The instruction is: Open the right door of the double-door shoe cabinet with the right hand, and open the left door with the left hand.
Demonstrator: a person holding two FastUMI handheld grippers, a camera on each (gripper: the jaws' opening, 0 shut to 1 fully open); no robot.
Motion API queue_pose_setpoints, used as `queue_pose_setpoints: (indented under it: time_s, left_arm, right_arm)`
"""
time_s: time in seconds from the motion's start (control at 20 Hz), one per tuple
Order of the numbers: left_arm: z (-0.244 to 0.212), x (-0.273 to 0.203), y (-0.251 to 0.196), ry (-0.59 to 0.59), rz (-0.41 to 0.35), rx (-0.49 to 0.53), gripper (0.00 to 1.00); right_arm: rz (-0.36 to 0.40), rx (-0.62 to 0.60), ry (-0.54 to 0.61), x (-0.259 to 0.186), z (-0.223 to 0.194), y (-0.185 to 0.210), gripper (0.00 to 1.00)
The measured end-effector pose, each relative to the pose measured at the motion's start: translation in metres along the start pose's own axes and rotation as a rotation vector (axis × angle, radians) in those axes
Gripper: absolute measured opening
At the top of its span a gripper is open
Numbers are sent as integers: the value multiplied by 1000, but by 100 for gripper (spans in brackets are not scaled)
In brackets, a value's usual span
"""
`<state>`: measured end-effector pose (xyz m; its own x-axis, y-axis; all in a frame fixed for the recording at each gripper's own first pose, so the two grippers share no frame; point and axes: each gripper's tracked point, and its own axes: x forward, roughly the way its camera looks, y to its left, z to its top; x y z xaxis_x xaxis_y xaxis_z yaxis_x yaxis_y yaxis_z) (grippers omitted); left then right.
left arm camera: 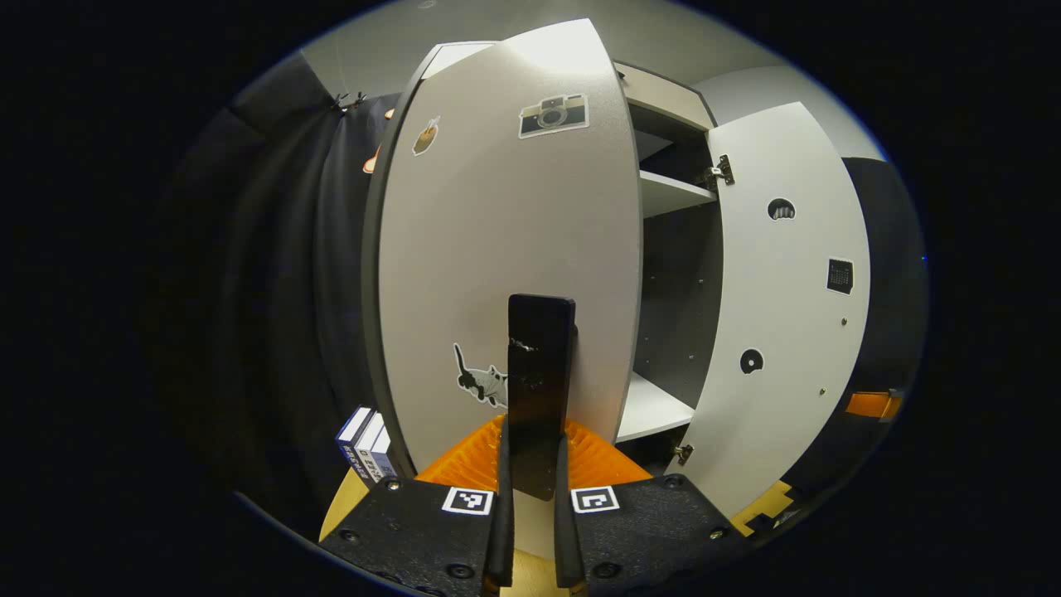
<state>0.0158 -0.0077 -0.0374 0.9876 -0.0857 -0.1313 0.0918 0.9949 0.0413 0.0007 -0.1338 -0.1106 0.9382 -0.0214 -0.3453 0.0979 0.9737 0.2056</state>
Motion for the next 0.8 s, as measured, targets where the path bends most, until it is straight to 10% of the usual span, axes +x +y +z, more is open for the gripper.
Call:
queue_pose_setpoints:
  time_s: [0.8]
  left_arm:
    - [-3, -35, 48, 9, 121, 0, 13]
  right_arm:
    - [46, 71, 33, 9, -16, 9, 32]
